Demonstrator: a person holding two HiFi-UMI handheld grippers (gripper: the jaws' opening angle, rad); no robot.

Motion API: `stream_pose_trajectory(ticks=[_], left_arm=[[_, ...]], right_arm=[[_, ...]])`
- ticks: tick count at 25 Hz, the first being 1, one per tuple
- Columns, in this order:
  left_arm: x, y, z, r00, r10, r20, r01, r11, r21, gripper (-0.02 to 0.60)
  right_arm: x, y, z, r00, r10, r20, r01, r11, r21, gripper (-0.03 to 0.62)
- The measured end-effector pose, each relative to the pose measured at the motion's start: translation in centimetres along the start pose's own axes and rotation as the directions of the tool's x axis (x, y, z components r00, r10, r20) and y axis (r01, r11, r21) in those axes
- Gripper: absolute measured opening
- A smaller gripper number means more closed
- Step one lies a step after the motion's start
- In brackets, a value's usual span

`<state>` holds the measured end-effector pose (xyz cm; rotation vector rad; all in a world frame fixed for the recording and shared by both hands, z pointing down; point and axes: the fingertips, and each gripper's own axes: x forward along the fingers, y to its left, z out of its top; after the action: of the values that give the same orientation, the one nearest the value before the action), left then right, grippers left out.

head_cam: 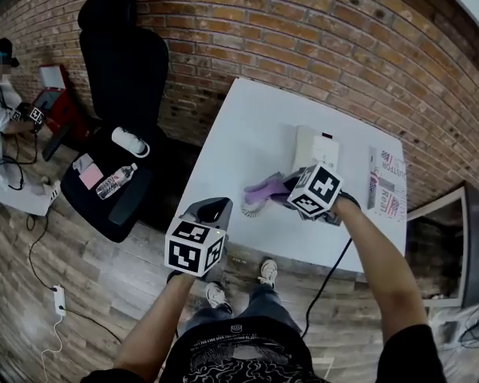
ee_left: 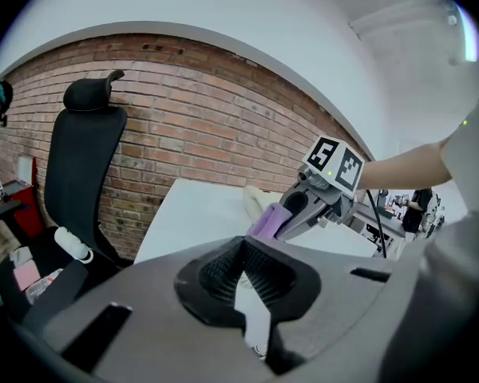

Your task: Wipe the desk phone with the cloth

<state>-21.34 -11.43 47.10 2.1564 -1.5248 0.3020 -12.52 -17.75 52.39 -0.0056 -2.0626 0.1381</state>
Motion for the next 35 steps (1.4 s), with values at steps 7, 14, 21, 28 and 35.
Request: stream_pose_trajectory(ticks=[7,14,21,28,35], left_arm=[[1.1,-1.4,1.8,0.996,-0.086,0.005,0.086,0.996,0.041,0.006],[2.8,-4.1,3.9,0.987,-0.159,0.003,0.158,0.983,0.094,0.006],[4.0,-7.1,5.4,0.98,-0.199,0.001,0.197,0.972,0.131,0.006],[4.6,-8.9,7.3,0.986,-0.165,0.028,0.16,0.977,0.144,0.006],[4.9,-11.3,8.3,0.991,-0.121,0.057,0.111,0.981,0.162,0.006]], right_arm=[[-4.2,0.3,1.6,0.966,-0.166,0.2,0.133,0.977,0.169,0.048],[-10.3,0.7,0.4,0.873,-0.35,0.341,0.222,0.906,0.36,0.048],[-16.6,1.2,-2.5,0.752,-0.532,0.388,0.333,0.816,0.473,0.048],[-22.4,0.7,-5.3,0.616,-0.676,0.406,0.421,0.717,0.555,0.048],[-25.9,0.2,-7.7,0.491,-0.738,0.463,0.378,0.659,0.65,0.046]])
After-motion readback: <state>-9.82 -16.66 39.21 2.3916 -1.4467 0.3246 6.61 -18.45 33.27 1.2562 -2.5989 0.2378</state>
